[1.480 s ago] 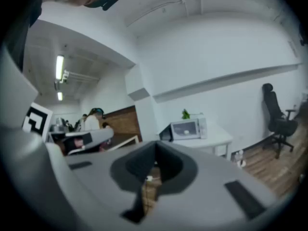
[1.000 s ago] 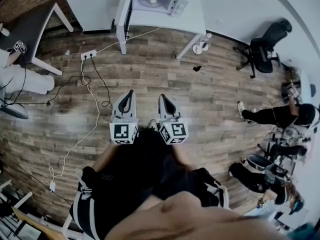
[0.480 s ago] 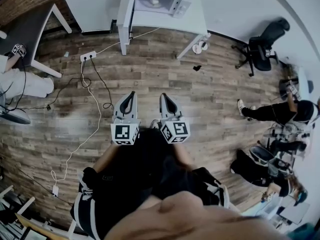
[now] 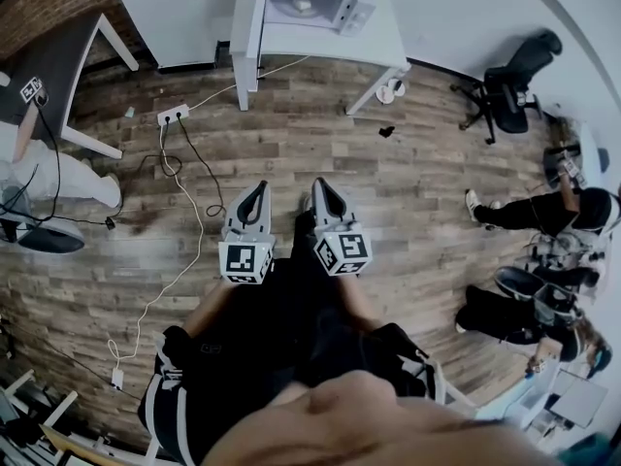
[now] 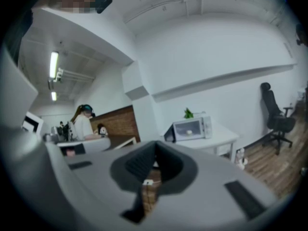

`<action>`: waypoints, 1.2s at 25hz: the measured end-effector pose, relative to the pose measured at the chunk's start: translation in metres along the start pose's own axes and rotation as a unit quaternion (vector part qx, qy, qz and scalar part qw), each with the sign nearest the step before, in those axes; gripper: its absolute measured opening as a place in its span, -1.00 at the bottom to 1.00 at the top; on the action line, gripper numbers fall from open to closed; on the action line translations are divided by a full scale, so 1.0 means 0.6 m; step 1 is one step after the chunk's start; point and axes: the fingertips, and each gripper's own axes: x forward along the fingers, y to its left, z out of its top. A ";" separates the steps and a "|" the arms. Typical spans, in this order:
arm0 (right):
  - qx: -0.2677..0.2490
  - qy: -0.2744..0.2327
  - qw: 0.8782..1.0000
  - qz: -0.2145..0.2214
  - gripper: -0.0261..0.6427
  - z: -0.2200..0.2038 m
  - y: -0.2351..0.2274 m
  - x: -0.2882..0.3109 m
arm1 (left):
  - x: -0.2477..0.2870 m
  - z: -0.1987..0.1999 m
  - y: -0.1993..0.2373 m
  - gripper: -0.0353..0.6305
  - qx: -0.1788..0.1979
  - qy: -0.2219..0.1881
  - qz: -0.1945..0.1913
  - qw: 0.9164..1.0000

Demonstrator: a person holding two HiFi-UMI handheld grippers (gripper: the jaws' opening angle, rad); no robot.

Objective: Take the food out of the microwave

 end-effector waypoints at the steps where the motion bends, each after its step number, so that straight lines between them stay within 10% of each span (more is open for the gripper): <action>1: -0.002 0.001 1.000 0.001 -0.83 0.002 -0.002 0.007 | 0.006 -0.002 0.003 -0.80 -0.002 0.002 0.001 1.000; 19: -0.017 0.012 0.999 0.034 -0.83 0.088 -0.222 0.205 | 0.299 0.014 -0.013 -0.80 0.004 0.003 0.022 1.000; 30: -0.022 0.032 0.995 0.095 -0.83 0.129 -0.366 0.309 | 0.466 0.040 -0.035 -0.80 0.001 -0.007 0.099 0.995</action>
